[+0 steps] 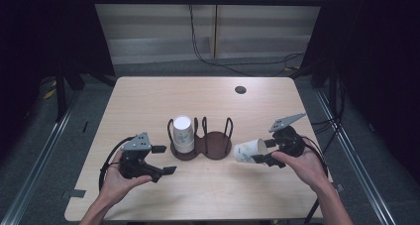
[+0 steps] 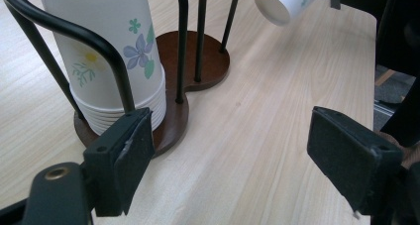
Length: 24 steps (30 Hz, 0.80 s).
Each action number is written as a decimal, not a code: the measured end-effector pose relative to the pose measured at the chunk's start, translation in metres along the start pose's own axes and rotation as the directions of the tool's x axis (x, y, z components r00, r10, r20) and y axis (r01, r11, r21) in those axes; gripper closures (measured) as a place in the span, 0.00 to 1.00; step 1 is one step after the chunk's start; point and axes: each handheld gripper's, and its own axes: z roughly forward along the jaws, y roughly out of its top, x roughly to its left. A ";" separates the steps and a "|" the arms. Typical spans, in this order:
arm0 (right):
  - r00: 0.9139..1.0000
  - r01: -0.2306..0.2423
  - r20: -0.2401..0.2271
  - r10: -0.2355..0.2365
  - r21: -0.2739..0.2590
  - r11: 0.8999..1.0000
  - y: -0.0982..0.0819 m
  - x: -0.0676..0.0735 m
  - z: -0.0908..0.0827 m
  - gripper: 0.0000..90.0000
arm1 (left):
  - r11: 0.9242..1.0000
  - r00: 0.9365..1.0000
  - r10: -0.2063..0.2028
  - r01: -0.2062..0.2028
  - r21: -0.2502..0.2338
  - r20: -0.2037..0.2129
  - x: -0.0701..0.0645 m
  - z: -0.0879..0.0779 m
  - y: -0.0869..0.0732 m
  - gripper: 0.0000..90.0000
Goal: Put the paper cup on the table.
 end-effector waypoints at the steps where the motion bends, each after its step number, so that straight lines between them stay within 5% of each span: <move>1: 1.000 -0.006 0.002 0.006 0.005 1.000 0.000 -0.002 0.000 0.35 | 1.000 1.000 0.001 -0.001 0.000 0.001 0.000 0.000 0.000 0.20; 17: 0.996 -0.047 0.086 0.033 0.158 0.986 0.019 -0.023 0.002 0.35 | 1.000 0.999 0.028 -0.028 0.008 -0.021 -0.001 0.000 0.001 0.22; 24: 0.992 -0.064 0.125 0.035 0.241 0.968 0.031 -0.032 0.007 0.35 | 1.000 0.999 0.028 -0.028 0.004 -0.015 0.001 -0.002 0.001 0.21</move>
